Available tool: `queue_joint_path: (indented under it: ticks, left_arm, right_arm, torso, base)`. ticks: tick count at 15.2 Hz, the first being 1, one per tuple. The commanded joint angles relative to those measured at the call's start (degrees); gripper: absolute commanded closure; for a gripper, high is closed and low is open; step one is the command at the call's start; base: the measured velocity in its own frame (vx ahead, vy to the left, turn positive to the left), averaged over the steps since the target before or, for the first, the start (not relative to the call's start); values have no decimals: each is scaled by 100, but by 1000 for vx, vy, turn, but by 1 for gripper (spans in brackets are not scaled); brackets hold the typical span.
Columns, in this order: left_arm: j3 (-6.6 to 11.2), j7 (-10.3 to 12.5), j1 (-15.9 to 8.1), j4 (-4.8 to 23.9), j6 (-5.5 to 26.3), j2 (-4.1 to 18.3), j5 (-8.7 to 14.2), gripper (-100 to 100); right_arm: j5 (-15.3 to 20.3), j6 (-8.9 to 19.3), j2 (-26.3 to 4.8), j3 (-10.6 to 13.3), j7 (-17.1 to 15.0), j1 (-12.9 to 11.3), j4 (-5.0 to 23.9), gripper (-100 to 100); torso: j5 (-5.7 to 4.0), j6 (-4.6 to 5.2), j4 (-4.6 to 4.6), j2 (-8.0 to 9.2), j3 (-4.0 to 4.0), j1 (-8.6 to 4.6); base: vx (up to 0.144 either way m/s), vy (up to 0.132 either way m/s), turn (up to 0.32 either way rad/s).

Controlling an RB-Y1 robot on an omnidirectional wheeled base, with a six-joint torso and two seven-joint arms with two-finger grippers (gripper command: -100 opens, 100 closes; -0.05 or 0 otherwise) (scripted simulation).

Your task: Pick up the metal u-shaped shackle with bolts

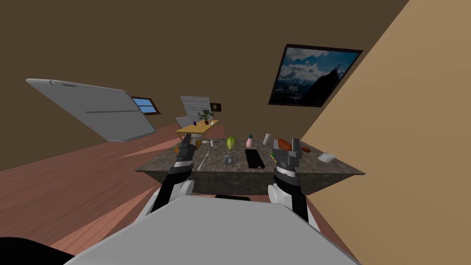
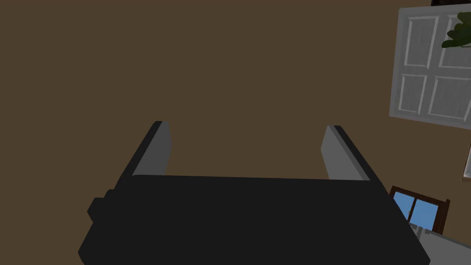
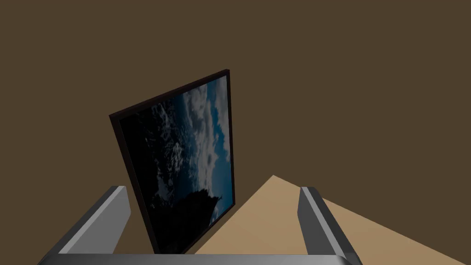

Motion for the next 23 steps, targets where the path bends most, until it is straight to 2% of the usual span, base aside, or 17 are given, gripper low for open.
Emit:
queue_joint_path:
  ticks: [1, 2, 3, 4, 5, 7, 9, 10, 11, 14, 15, 16, 17, 19, 20, 22, 23]
  left_arm:
    - [47, 11, 8, 18, 95, 230, 28, -100]
    - [94, 23, 16, 36, 192, 368, 57, -100]
    - [94, 23, 16, 36, 192, 394, 57, -100]
    - [157, 38, 27, 60, 319, 561, 96, -100]
    - [157, 38, 27, 60, 319, 561, 96, -100]
    - [325, 80, 55, 125, 611, 870, 198, -100]
    - [428, 106, 72, 166, 840, 1036, 261, -100]
    - [428, 106, 72, 166, 870, 1036, 261, -100]
    - [543, 134, 92, 211, 1066, 1184, 332, -100]
    - [670, 166, 114, 261, 1362, 1328, 409, -100]
    - [806, 201, 137, 316, 1540, 1468, 492, -100]
    - [806, 201, 137, 316, 1639, 1468, 492, -100]
    - [952, 238, 162, 374, 1779, 1603, 582, -100]
    - [952, 238, 162, 374, 1937, 1603, 582, -100]
    - [1107, 278, 189, 436, 2115, 1733, 677, -100]
    - [1107, 278, 189, 436, 2252, 1733, 677, -100]
    - [1269, 320, 218, 501, 2410, 1859, 776, -100]
  right_arm:
    - [0, 0, 0, 0, 0, 0, 0, 0]
    - [0, 0, 0, 0, 0, 0, 0, 0]
    - [0, 0, 0, 0, 0, -1, 0, 0]
    - [0, 0, 0, 0, 0, -1, 0, 0]
    - [0, 0, 0, 1, 0, -1, 0, 0]
    - [0, 0, 1, 1, 0, -1, 0, 0]
    - [0, 0, 1, 1, 0, -1, 0, 0]
    - [0, 0, 1, 1, 0, -1, 0, 0]
    - [0, 0, 1, 1, 0, -1, 0, 0]
    - [0, 0, 1, 1, 0, -1, 0, 0]
    - [0, 0, 1, 1, 0, -1, 0, 0]
    - [0, 0, 1, 1, 0, -1, 0, 0]
    - [0, 0, 1, 1, 0, -1, 0, 0]
    - [0, 0, 1, 1, 0, -1, 0, 0]
    - [0, 0, 1, 1, 0, 0, 0, 0]
    - [0, 0, 1, 1, 0, 0, 0, 0]
    - [0, 0, 1, 1, 0, 0, 0, 0]
  torso:
    - [0, 0, 0, 0, 0, 0]
    - [0, 1, 0, 3, 1, -2]
    - [-1, 1, 1, 8, 4, -6]
    - [-2, 1, 2, 12, 7, -9]
    - [-3, 1, 3, 14, 8, -12]
    - [-4, 2, 2, 11, 6, -17]
    - [-5, 1, 2, 11, 6, -23]
    - [-6, 3, 2, 10, 6, -26]
    - [-6, 1, 2, 12, 6, -28]
    - [-7, 2, 1, 7, 4, -31]
    - [-7, 1, 1, 8, 4, -31]
    - [-7, 3, 2, 9, 5, -29]
    - [-7, 2, 2, 7, 4, -29]
    - [-7, 2, 1, 7, 4, -34]
    - [-7, 0, 1, 5, 3, -28]
    - [-6, 1, 1, 4, 2, -26]
    - [-5, 0, 1, 3, 2, -23]
  base:
    - [-13, -12, -33]
    - [-33, -30, -68]
    - [-37, -33, -54]
    - [-34, -40, -59]
    - [-26, -41, -48]
    - [-20, -57, -106]
    - [-23, -68, -100]
    - [-25, -71, -94]
    - [-18, -76, -119]
    - [-12, -76, -104]
    - [-17, -73, -150]
    - [-11, -74, -117]
    - [-11, -84, -130]
    - [-6, -73, -89]
    - [1, -60, -114]
    - [1, -59, -79]
    - [-4, -68, -143]
